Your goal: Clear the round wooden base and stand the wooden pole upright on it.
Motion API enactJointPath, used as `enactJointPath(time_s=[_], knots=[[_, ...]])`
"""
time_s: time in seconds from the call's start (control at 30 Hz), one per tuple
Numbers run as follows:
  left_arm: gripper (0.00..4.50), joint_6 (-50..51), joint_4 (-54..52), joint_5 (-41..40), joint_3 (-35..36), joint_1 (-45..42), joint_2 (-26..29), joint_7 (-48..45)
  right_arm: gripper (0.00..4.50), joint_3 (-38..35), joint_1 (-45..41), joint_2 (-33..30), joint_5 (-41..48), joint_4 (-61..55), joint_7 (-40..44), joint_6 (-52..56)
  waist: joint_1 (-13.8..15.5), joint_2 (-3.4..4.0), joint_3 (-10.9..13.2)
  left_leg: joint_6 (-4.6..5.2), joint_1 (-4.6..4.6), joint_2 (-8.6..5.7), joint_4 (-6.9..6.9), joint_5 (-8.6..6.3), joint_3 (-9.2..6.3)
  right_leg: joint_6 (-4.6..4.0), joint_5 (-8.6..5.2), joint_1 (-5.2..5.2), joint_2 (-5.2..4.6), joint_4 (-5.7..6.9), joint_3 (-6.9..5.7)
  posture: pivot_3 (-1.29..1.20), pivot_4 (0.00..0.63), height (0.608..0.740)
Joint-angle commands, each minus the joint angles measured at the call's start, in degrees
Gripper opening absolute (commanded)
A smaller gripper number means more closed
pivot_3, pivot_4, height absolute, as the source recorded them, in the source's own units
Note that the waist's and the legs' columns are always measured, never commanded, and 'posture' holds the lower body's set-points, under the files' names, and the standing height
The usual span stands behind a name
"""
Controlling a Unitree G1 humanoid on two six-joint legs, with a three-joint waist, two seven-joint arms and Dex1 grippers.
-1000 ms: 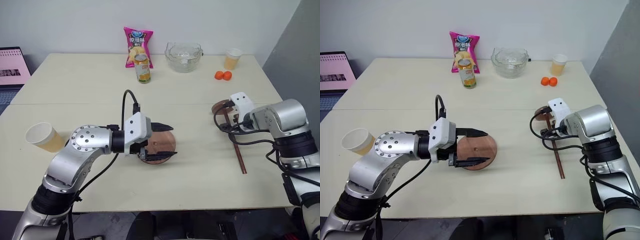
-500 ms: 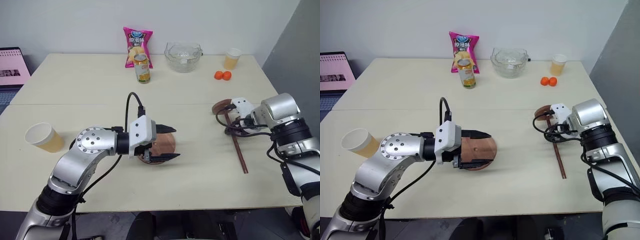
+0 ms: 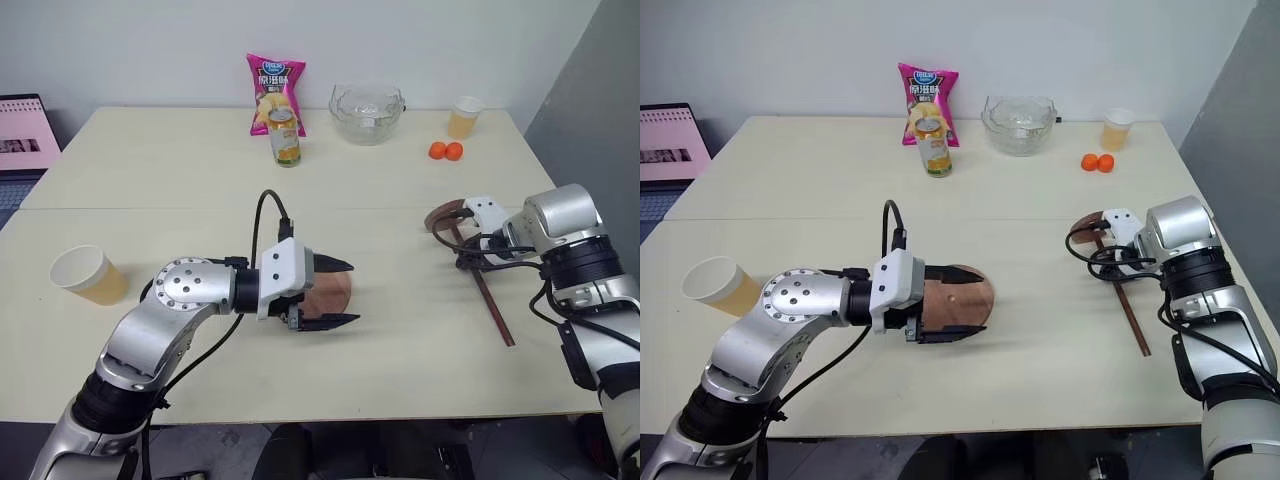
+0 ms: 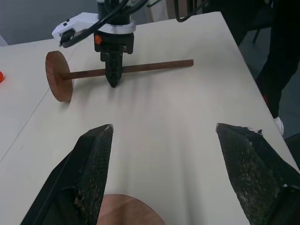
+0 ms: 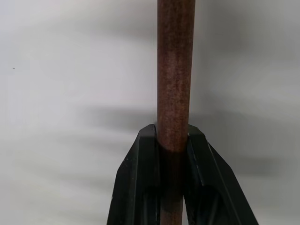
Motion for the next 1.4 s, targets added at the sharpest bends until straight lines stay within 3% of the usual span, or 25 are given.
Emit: enactJointPath(time_s=[0.03,0.23,0.33,0.5,0.67,1.13,1.4], knots=[[3.66,-0.3,-1.9,-0.7,3.9,2.3,2.3,0.1,0.26,-8.7,-3.4,0.5,3.4,-6.4,1.6,-3.6,-0.1,0.04,0.0,0.0,0.0,0.0,0.0,0.0,0.0,0.0,0.0,0.0,0.0,0.0,0.0,0.0,0.15,0.74],[3.66,1.6,-4.5,-4.2,14.0,10.7,6.4,1.5,0.26,-19.6,1.3,6.1,11.8,-28.0,3.0,-7.6,-0.4,0.09,0.1,0.0,-0.08,0.16,-0.06,0.0,-0.05,0.0,0.0,-0.11,0.09,-0.01,-0.07,0.0,0.15,0.74],[3.66,0.6,-5.9,-3.5,20.7,15.3,7.3,3.8,0.26,-19.8,6.0,9.5,13.7,-37.7,4.3,-17.1,-0.3,0.08,0.0,0.0,-0.06,0.16,-0.06,0.0,-0.07,0.0,0.0,-0.08,0.08,-0.02,-0.09,0.0,0.15,0.74],[3.66,2.4,-9.0,-4.5,30.6,26.8,8.4,4.1,0.26,-13.9,14.8,15.5,13.5,-46.2,11.6,-39.0,-0.2,0.15,0.1,0.0,-0.06,0.15,-0.05,0.0,-0.03,0.01,0.0,-0.09,0.07,-0.04,-0.03,0.0,0.15,0.74],[3.66,1.3,-8.6,-4.2,33.7,33.1,8.5,3.2,0.26,-6.4,19.1,22.9,9.8,-43.4,15.4,-57.5,-0.7,0.18,0.1,-0.01,0.11,0.25,-0.09,-0.01,-0.03,0.0,-0.01,-0.01,0.13,0.0,-0.06,0.0,0.15,0.74],[3.66,1.1,-5.8,-7.2,33.3,32.3,6.9,3.7,0.26,0.6,21.7,31.9,5.2,-29.8,15.1,-72.0,-0.7,0.17,0.1,-0.02,0.13,0.3,-0.06,0.0,-0.05,-0.08,0.04,0.01,0.16,0.0,-0.09,0.0,0.15,0.74],[3.66,-1.4,-2.4,-3.8,31.2,32.0,8.8,2.4,0.26,1.8,21.7,34.7,1.9,-24.2,13.8,-77.2,-0.7,0.17,0.1,-0.03,0.14,0.31,-0.08,0.0,-0.06,-0.09,0.04,0.01,0.18,0.0,-0.1,0.0,0.15,0.74]])
